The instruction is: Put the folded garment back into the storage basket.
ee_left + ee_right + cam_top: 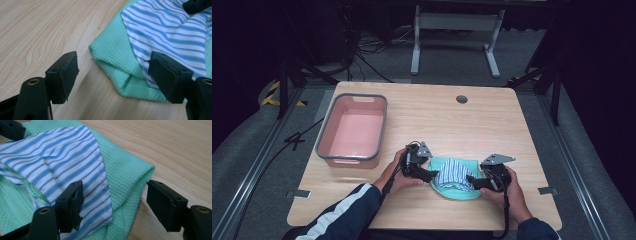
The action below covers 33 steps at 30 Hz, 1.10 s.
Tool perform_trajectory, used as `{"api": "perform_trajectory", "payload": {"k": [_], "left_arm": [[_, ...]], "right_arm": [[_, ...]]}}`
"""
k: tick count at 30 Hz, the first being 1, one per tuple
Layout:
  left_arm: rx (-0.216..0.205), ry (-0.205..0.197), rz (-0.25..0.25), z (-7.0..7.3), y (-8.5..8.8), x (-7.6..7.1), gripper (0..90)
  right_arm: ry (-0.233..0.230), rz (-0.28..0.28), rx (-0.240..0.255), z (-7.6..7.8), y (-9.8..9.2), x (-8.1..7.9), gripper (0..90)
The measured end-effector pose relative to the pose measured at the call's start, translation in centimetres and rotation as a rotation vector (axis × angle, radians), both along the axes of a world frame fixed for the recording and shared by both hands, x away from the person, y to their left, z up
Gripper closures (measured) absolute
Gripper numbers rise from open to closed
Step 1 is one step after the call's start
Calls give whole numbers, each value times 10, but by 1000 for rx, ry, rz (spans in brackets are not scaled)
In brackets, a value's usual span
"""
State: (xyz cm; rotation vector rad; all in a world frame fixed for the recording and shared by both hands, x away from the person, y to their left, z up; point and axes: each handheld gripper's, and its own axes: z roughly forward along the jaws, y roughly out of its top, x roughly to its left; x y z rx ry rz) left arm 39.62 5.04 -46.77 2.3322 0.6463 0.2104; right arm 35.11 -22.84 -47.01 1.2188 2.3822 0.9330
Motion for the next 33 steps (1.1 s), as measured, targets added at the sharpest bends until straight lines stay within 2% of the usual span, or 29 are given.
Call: {"api": "perform_trajectory", "payload": {"k": [2, 5, 7, 9, 10, 12, 17, 22, 23, 28, 30, 31, 33], "left_arm": [[-9, 15, -1, -3, -1, 1, 228], [-9, 11, -13, -6, -4, 1, 217], [-6, 24, -15, -10, -7, 0, 209], [-7, 19, -10, -11, -7, 1, 184], [-6, 19, -6, -11, -7, 1, 175], [-8, 15, 1, -12, -6, 1, 159], [-7, 1, 2, -13, -6, 0, 145], [-15, -3, 8, -14, -6, -1, 152], [-20, -6, -2, -13, -6, -1, 177], [-60, 5, -52, -12, -6, -6, 476], [-67, 15, -62, -11, -6, -6, 553], [-77, 21, -75, -11, -6, -6, 642], [-82, 27, -86, -11, -6, -7, 668]], "right_arm": [[9, -13, 5, -3, 2, 1, 275], [-2, -26, 23, -7, 1, 2, 245], [-8, -34, 25, -7, 2, 0, 245], [-9, -33, 24, -8, 2, 0, 254], [-10, -30, 23, -7, 2, -1, 269], [-12, -7, 28, -6, 3, -2, 355], [-6, 10, 26, -5, 5, -4, 420], [5, 44, 30, -3, 8, -5, 552], [6, 47, 31, -3, 8, -5, 564], [12, 55, 47, -3, 8, -5, 659], [13, 54, 59, -3, 8, -6, 685], [15, 49, 75, -4, 6, -6, 717], [17, 50, 84, -4, 6, -6, 727]]}}
